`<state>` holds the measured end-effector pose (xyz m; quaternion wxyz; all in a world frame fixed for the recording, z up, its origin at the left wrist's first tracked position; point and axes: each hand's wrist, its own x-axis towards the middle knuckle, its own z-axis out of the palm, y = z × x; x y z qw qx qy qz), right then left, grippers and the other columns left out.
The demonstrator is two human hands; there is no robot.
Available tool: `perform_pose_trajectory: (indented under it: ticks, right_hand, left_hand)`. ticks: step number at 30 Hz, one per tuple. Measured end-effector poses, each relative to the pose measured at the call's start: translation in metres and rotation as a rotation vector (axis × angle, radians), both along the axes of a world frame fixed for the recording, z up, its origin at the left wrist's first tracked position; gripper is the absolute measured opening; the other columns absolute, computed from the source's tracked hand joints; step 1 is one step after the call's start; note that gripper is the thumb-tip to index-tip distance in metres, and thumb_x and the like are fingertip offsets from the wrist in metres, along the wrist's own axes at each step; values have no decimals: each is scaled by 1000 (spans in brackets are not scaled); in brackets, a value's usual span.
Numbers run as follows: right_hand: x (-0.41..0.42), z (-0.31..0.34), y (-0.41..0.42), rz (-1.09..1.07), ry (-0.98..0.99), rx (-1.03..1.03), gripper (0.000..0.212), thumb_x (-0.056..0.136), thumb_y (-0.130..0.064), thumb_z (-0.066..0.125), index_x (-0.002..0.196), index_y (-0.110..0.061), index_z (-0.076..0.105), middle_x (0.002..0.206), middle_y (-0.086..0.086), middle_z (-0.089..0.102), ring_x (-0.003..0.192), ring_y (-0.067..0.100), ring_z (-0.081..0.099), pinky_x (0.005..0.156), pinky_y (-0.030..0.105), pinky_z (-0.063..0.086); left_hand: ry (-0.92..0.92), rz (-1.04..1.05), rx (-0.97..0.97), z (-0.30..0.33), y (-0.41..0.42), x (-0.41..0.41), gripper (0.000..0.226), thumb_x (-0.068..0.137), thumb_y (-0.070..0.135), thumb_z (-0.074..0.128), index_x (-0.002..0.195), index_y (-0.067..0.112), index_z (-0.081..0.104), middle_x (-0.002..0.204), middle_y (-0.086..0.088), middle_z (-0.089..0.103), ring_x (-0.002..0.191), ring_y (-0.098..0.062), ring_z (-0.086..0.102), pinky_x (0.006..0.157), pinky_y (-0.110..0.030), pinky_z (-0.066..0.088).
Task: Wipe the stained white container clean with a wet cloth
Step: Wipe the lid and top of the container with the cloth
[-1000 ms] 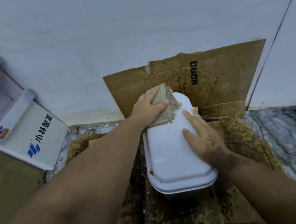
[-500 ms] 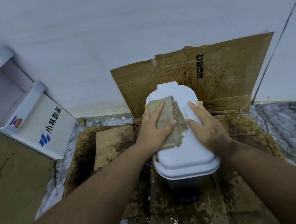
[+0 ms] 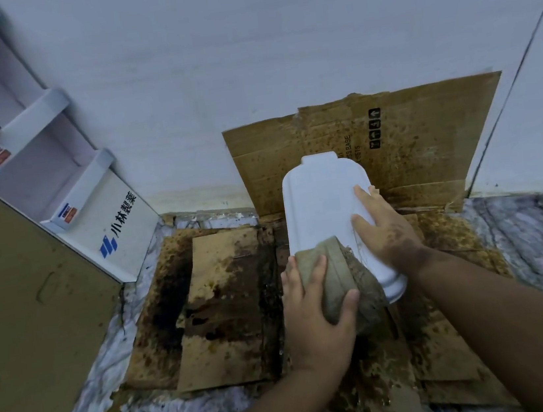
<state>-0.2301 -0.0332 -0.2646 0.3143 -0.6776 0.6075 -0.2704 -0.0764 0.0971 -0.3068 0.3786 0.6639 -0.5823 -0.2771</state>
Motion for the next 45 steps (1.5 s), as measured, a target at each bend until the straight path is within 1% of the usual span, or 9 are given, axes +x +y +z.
perform_pose_trajectory:
  ticks: [4,10,14,17,23,26,31,35,45]
  right_hand:
    - [1,-1,-4,-8,19,3,59,104,-32,44,157,-29,20,167,4,10,154,14,5,113,24,12]
    - [2,-1,-10,-42,21,33,59,103,-34,45,157,-34,20,167,-1,9,154,13,7,119,30,13]
    - [4,0,-13,-65,14,34,59,103,-33,46,156,-36,21,167,-3,10,154,12,9,119,29,13]
    - [6,0,-14,-80,16,35,59,102,-34,46,156,-38,22,167,-5,12,153,12,11,117,27,16]
    - [6,3,-13,-88,11,44,59,101,-34,48,155,-37,24,166,-6,13,153,13,12,116,25,15]
    - [7,3,-12,-88,12,39,59,102,-33,49,155,-36,25,166,-5,15,153,14,14,117,24,14]
    - [8,0,-12,-105,-15,22,58,102,-32,49,155,-34,26,166,-2,16,153,13,13,118,27,14]
    - [9,-3,-11,-96,-49,11,57,102,-31,49,155,-30,28,166,2,15,153,13,10,119,26,11]
    - [1,1,3,-46,-63,8,56,105,-33,43,157,-31,22,167,2,10,154,14,4,118,28,11]
  left_hand:
    - [-28,-67,60,13,-37,16,70,85,74,50,150,57,30,170,18,1,158,-17,0,124,-51,23]
    - [-59,-226,177,41,-133,45,66,89,61,64,148,59,35,171,8,9,148,-23,34,116,-47,37]
    - [-87,-275,207,46,-201,50,69,90,62,61,151,57,30,172,4,6,151,-24,29,118,-43,32]
    - [-116,-282,194,45,-243,47,72,89,65,60,153,53,29,170,2,19,152,-21,26,119,-42,29]
    - [-35,-283,204,44,-283,39,70,88,63,62,152,47,38,152,3,47,128,-22,54,108,-41,45]
    - [-49,-286,159,39,-271,42,71,91,60,62,154,44,35,157,-2,39,138,-23,45,113,-41,39]
    - [34,-298,183,29,-202,50,76,92,57,63,157,48,25,172,3,-5,158,-24,1,125,-53,15]
    - [-26,-297,118,20,-126,50,77,91,68,51,158,50,17,172,5,-4,158,-15,-4,126,-53,14]
    - [-707,-229,126,36,-52,8,112,70,96,7,161,34,-11,165,-23,-24,150,-43,-29,123,-55,-14]
